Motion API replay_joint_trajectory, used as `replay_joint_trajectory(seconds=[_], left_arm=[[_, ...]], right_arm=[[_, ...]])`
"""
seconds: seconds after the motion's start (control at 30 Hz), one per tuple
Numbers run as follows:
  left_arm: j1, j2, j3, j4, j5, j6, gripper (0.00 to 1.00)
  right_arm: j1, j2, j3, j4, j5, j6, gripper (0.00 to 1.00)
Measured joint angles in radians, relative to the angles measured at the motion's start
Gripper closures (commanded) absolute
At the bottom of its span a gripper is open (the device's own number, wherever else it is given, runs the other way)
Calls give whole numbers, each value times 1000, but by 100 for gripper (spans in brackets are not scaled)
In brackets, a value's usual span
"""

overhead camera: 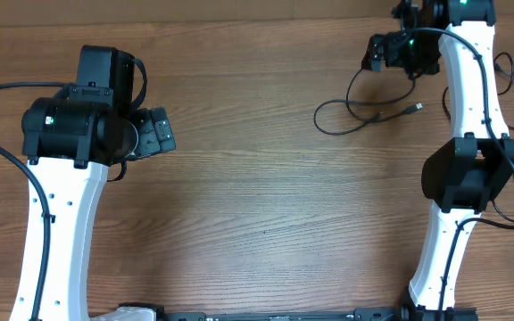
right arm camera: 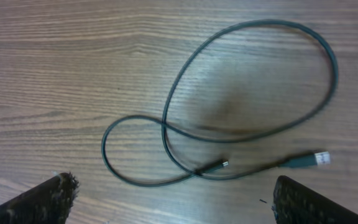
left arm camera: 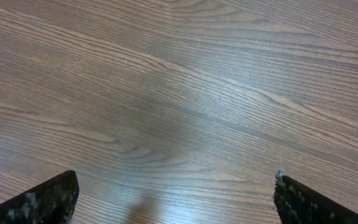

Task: Untangle cables
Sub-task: 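Reach the right gripper down onto the cable at the upper right, then pull the grasped cable with the right gripper to the right edge pile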

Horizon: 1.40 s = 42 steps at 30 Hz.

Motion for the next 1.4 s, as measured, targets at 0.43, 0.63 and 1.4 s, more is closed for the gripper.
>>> replay_joint_trajectory(seconds=[0.43, 0.63, 1.4], left_arm=[[0, 0, 0, 0, 0, 0, 0], [0, 0, 0, 0, 0, 0, 0], [0, 0, 0, 0, 0, 0, 0]], right_arm=[[30, 0, -160, 55, -64, -419, 0], [31, 0, -301, 131, -64, -511, 0], [44, 0, -496, 384, -7, -594, 7]])
